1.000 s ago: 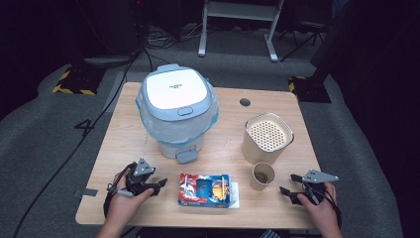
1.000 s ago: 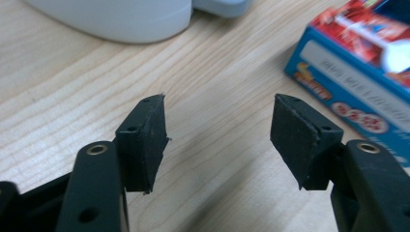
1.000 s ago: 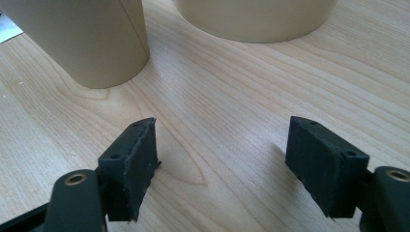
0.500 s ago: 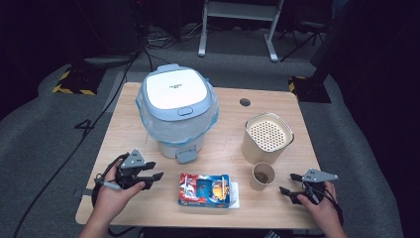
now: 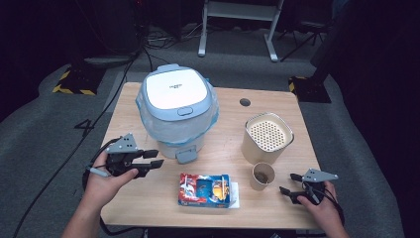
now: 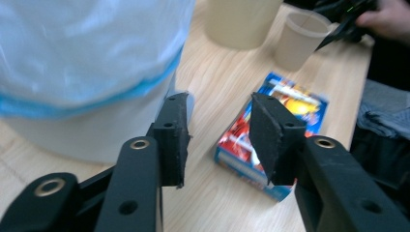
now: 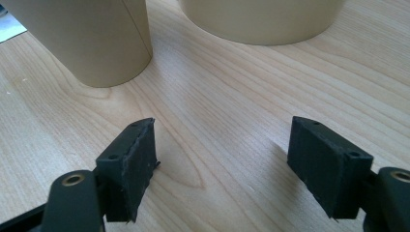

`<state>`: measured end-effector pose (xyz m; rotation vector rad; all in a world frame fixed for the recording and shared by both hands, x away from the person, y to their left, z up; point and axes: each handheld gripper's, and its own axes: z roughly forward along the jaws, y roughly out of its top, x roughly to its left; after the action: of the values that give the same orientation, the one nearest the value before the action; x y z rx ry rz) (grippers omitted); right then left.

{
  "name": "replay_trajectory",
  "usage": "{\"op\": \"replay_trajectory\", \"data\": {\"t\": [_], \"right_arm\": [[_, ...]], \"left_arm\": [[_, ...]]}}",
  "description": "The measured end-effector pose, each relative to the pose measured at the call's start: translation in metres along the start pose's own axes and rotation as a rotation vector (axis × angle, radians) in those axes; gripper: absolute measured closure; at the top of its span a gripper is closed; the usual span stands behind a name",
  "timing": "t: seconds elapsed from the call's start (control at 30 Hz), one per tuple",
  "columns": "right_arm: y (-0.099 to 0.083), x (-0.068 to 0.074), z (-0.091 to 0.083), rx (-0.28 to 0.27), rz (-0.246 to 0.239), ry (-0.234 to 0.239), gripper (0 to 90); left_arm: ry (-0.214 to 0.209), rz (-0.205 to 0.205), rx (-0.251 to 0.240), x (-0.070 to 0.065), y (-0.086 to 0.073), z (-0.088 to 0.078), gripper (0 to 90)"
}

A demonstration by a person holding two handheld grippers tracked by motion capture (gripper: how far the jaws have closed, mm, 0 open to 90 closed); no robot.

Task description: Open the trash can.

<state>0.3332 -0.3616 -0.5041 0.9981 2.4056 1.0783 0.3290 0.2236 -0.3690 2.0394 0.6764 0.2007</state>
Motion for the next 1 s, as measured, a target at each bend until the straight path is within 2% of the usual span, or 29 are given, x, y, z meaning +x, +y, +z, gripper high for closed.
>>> {"op": "replay_trajectory", "data": {"t": [0.07, 0.1, 0.13, 0.2, 0.33, 0.4, 0.43, 0.47, 0.57, 0.63, 0.8, 0.87, 1.0], "right_arm": [[0.0, 0.0, 0.0, 0.0, 0.0, 0.0, 26.2], [0.0, 0.0, 0.0, 0.0, 0.001, 0.0, 26.2], [0.0, 0.0, 0.0, 0.0, 0.0, 0.0, 26.2], [0.0, 0.0, 0.0, -0.001, 0.0, -0.001, 26.2], [0.0, 0.0, 0.0, 0.0, 0.001, 0.0, 26.2], [0.0, 0.0, 0.0, 0.0, 0.001, 0.0, 26.2], [0.0, 0.0, 0.0, 0.0, 0.001, 0.0, 26.2], [0.0, 0.0, 0.0, 0.0, 0.001, 0.0, 26.2], [0.0, 0.0, 0.0, 0.0, 0.001, 0.0, 26.2], [0.0, 0.0, 0.0, 0.0, 0.001, 0.0, 26.2], [0.0, 0.0, 0.0, 0.0, -0.002, 0.003, 26.2], [0.0, -0.001, 0.0, 0.001, -0.006, 0.01, 26.2], [0.0, -0.001, 0.0, 0.0, -0.008, 0.012, 26.2]], "left_arm": [[-0.013, -0.001, -0.014, 0.001, 0.003, -0.002, 60.3], [-0.032, -0.001, -0.041, 0.002, 0.007, -0.004, 60.3], [-0.072, 0.003, -0.085, 0.006, 0.014, -0.007, 61.6], [-0.115, -0.005, -0.123, 0.009, 0.021, -0.01, 63.8], [-0.159, 0.013, -0.193, 0.014, 0.033, -0.013, 68.6], [-0.166, 0.013, -0.207, 0.014, 0.035, -0.013, 70.4], [-0.178, 0.015, -0.238, 0.016, 0.04, -0.013, 70.9], [-0.178, 0.015, -0.238, 0.016, 0.04, -0.013, 70.4], [-0.189, 0.005, -0.317, 0.02, 0.05, -0.011, 70.8], [-0.188, 0.001, -0.338, 0.021, 0.053, -0.01, 71.8], [-0.172, -0.006, -0.362, 0.02, 0.063, -0.006, 75.4], [-0.144, -0.01, -0.358, 0.019, 0.071, -0.003, 77.6], [-0.121, -0.011, -0.366, 0.02, 0.08, 0.002, 81.1]]}}
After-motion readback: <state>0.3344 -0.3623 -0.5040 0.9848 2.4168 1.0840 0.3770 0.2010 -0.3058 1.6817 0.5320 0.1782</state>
